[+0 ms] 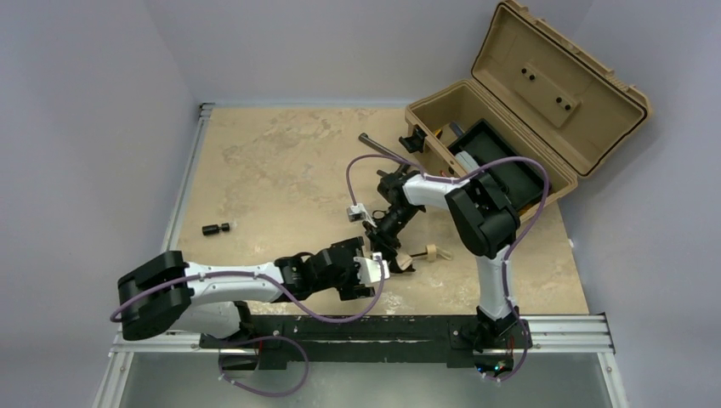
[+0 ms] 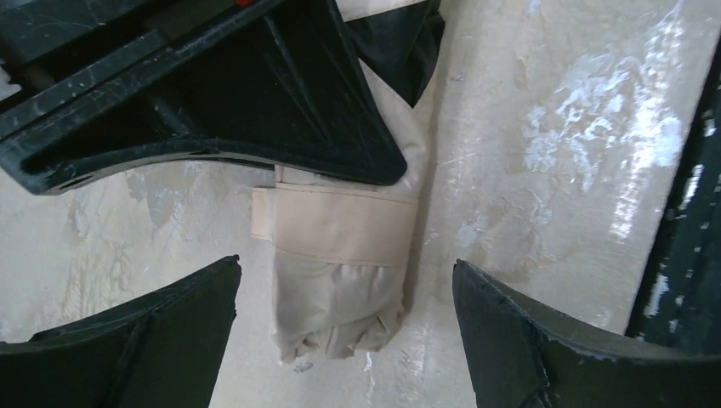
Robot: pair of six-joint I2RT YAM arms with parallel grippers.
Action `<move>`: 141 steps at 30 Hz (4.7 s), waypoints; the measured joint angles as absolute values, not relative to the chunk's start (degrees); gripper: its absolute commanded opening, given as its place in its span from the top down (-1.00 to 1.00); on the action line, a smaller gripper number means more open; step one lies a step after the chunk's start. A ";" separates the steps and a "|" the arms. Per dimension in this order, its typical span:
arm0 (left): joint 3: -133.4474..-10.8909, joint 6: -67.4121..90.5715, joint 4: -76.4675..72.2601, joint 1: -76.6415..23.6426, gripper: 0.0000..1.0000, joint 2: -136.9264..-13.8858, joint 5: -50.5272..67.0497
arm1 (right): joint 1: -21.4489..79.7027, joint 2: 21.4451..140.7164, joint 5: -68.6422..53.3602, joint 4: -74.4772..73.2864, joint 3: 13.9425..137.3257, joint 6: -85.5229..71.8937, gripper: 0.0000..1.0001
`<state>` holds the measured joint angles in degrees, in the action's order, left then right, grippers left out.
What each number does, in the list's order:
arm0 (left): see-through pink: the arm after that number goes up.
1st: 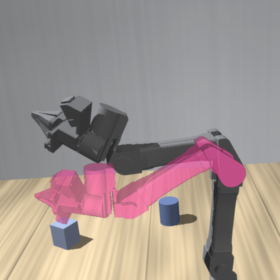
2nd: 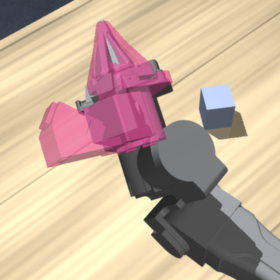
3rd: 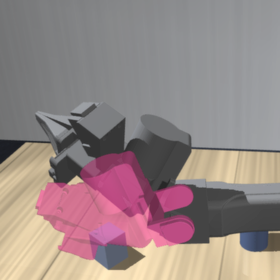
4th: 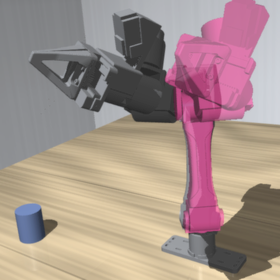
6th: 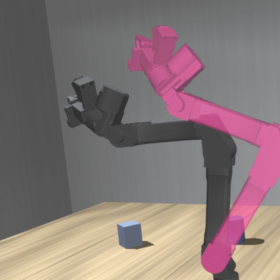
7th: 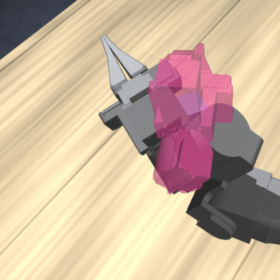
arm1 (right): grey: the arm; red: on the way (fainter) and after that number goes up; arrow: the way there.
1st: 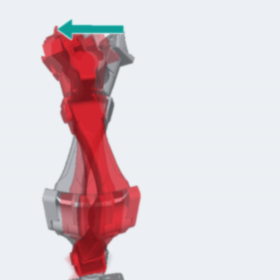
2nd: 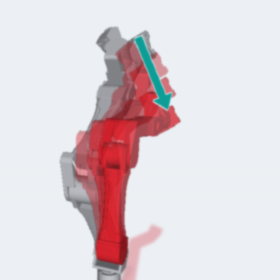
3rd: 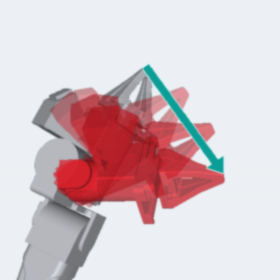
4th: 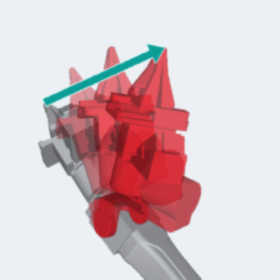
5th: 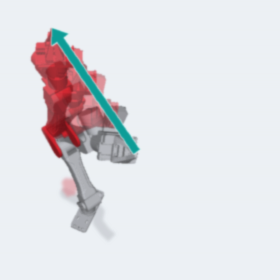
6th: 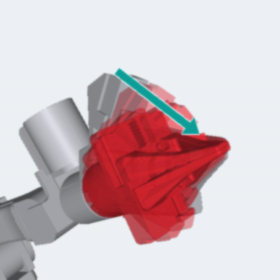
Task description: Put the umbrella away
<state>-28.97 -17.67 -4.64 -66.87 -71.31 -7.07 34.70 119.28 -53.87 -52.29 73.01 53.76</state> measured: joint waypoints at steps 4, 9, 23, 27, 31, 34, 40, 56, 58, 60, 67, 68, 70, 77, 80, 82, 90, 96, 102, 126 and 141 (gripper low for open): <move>-29.71 -20.43 -5.93 -66.94 -0.69 -75.16 -8.62 | 34.70 119.92 -55.00 -53.89 72.99 53.76 1.00; -31.24 -20.56 -6.37 -66.92 -0.30 -79.05 -7.81 | 34.72 120.44 -56.01 -55.40 72.95 53.67 1.00; -33.28 -5.30 -15.68 -66.46 1.00 -88.92 -4.67 | 30.13 113.32 -52.71 -58.08 71.77 55.20 -0.95; -30.83 1.74 -23.03 -66.32 1.00 -90.43 -3.73 | 25.80 106.96 -47.94 -51.68 71.90 58.15 -0.98; -29.65 9.30 -30.17 -64.66 1.00 -93.49 0.27 | 23.16 96.29 -46.33 -44.12 69.69 60.34 -0.98; -28.49 14.41 -35.11 -61.84 1.00 -95.57 4.82 | 22.20 86.96 -47.70 -39.29 64.77 64.10 -0.98; -28.95 21.39 -42.02 -56.07 1.00 -100.53 15.29 | 20.16 74.46 -50.98 -42.54 53.87 85.54 -0.87; -33.28 30.76 -49.91 -50.54 1.00 -109.78 29.71 | 32.62 78.46 -35.94 -33.58 41.23 89.60 -0.12; -33.65 31.18 -50.02 -49.95 1.00 -110.26 30.98 | 32.69 79.37 -34.09 -30.89 40.73 88.31 0.21; -33.93 32.08 -49.93 -49.45 1.00 -110.61 32.08 | 32.99 79.88 -32.95 -28.77 40.21 87.18 0.68; -33.85 33.87 -48.31 -47.37 0.21 -108.99 33.39 | 33.80 81.19 -32.58 -28.88 41.63 82.39 1.00; -33.56 33.98 -47.46 -46.98 0.15 -108.20 33.17 | 33.95 82.02 -32.69 -28.99 42.37 81.67 1.00; -32.69 34.37 -45.39 -45.84 0.00 -105.95 32.38 | 34.35 84.07 -33.32 -28.75 44.05 80.34 1.00; -28.93 34.41 -32.38 -43.00 -0.12 -92.99 23.44 | 34.81 90.48 -34.24 -28.29 49.36 73.12 1.00; -26.39 32.08 -26.81 -42.74 -0.12 -85.32 18.39 | 34.59 93.25 -34.44 -29.54 52.25 69.97 1.00; -23.99 30.06 -24.86 -42.74 -0.12 -79.29 15.35 | 34.44 95.74 -35.05 -30.61 54.57 67.85 1.00; -10.70 14.57 -22.17 -49.04 -0.14 -51.62 3.44 | 33.58 105.06 -39.03 -36.49 63.44 62.30 1.00; -11.05 1.23 -20.78 -59.44 -0.16 -51.90 -4.12 | 32.86 110.13 -42.39 -41.30 68.47 60.86 1.00; -17.32 -8.36 -19.09 -63.16 -0.17 -64.73 -8.32 | 32.56 112.38 -44.62 -43.57 70.37 60.86 1.00; -31.66 -26.39 -21.71 -64.03 -0.17 -88.66 -13.32 | 31.86 114.43 -46.50 -45.71 71.96 61.06 1.00; -29.12 -26.83 -22.59 -63.64 -0.21 -81.38 -13.82 | 31.88 115.02 -47.68 -46.39 72.01 61.54 1.00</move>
<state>-29.12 -26.83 -22.59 -63.64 -81.38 -13.82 31.88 115.02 -47.68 -46.39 72.01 61.54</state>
